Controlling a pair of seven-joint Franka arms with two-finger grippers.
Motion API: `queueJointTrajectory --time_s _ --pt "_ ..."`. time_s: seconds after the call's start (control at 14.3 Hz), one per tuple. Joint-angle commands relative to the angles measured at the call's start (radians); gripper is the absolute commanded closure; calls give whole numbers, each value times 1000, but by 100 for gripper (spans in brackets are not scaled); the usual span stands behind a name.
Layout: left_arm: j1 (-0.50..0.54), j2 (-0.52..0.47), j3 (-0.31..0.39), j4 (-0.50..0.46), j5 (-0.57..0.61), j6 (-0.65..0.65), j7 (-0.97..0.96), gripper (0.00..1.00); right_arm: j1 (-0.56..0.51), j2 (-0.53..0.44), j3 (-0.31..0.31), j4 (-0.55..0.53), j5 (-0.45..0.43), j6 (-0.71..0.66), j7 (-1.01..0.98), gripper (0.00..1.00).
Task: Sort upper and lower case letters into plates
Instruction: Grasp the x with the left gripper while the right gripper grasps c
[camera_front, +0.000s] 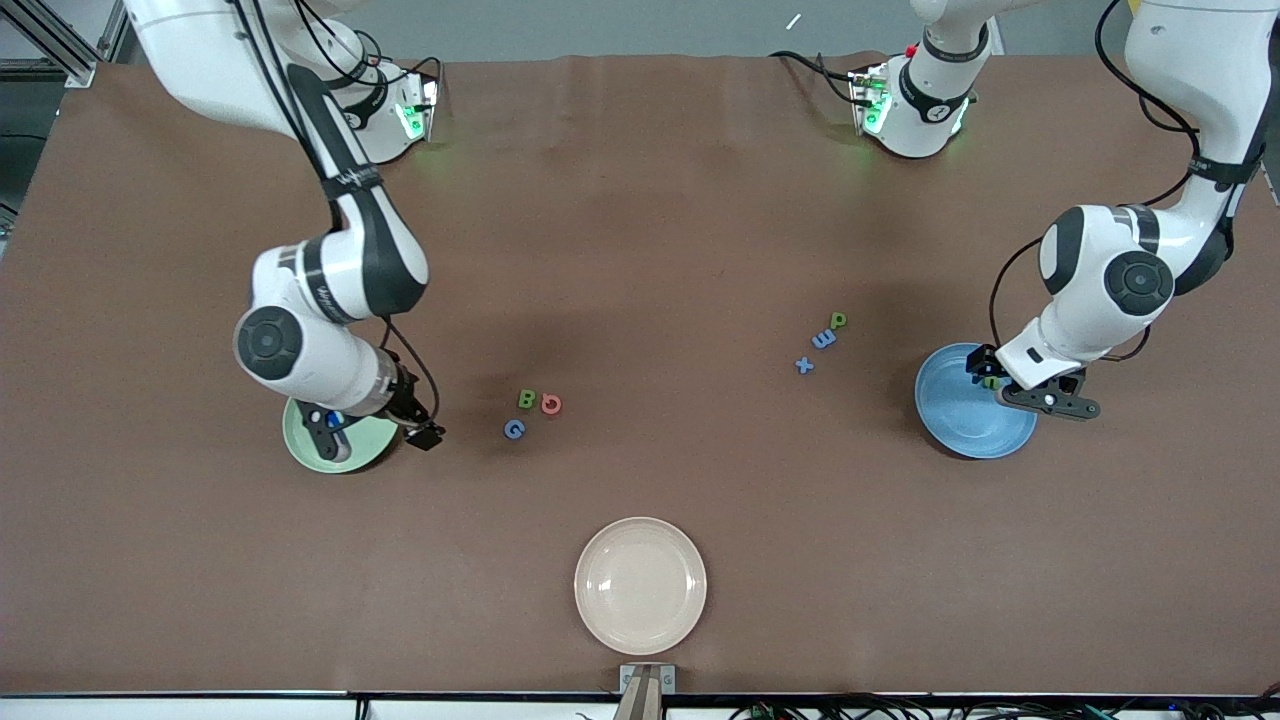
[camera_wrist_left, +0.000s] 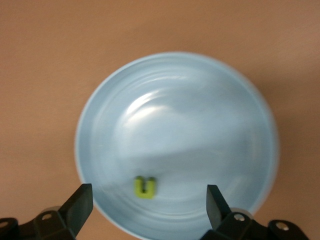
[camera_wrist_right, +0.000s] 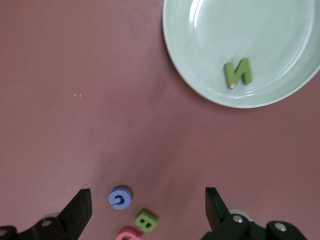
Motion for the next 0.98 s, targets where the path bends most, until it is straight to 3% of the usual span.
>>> queueJointTrajectory --time_s 0.0,0.42,0.7,0.91 --pt "5 -64 -65 -9 -101 -28 -23 0 29 65 -6 15 8 73 52 0" --pt "-53 -13 -181 198 -109 -228 -296 0 93 177 -8 75 -4 145 174 4" --pt "-217 60 -182 255 -107 -233 -511 1 116 236 -9 145 -6 142 239 7" --pt "-326 158 -179 327 -94 -233 -615 1 128 254 -11 150 -7 142 246 16"
